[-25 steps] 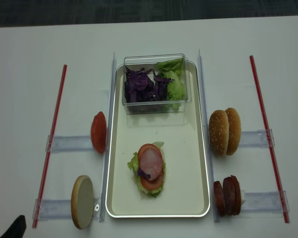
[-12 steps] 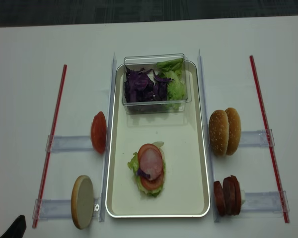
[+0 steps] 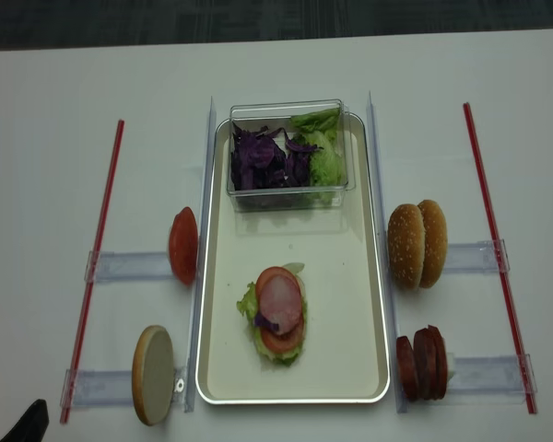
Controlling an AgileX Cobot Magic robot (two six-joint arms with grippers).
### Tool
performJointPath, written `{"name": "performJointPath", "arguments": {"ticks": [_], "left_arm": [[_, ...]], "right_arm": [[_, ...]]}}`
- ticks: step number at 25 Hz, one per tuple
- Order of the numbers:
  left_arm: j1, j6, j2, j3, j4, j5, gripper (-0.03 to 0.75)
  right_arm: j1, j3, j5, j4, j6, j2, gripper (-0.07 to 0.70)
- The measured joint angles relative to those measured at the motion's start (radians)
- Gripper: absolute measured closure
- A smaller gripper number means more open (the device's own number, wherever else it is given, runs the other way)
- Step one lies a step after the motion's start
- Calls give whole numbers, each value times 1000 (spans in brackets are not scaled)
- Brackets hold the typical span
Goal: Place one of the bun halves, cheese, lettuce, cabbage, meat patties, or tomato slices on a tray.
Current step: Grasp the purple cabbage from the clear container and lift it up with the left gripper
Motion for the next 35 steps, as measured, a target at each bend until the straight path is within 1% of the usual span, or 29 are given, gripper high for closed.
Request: {"name": "performJointPath", "arguments": {"ticks": [4,7,9,13,18,25,28,35], "left_arm": [[0,0,0,-10,0,-4,176],[0,6,8,-53,0,-5,177],[-3,6,45,-80,0,-5,176],[-48,-7,119,-118,0,-5,176],[-131,-26,239,-153,15,4,177],[-204,-43,455,-213,47,32,177],[-217,-48,558,-247,49,40,177],[-217,-32,780,-345,50,42,177]], "right_arm": [[0,0,0,-4,4,0,-8],[0,0,0,-4,5,0,-8],[0,0,0,-4,6,0,-8],[0,0,0,-4,6,0,-8],[0,0,0,-4,7,0,-8],[0,0,0,-4,7,0,-8],[0,0,0,-4,7,0,-8],[0,0,0,-4,7,0,-8]]}}
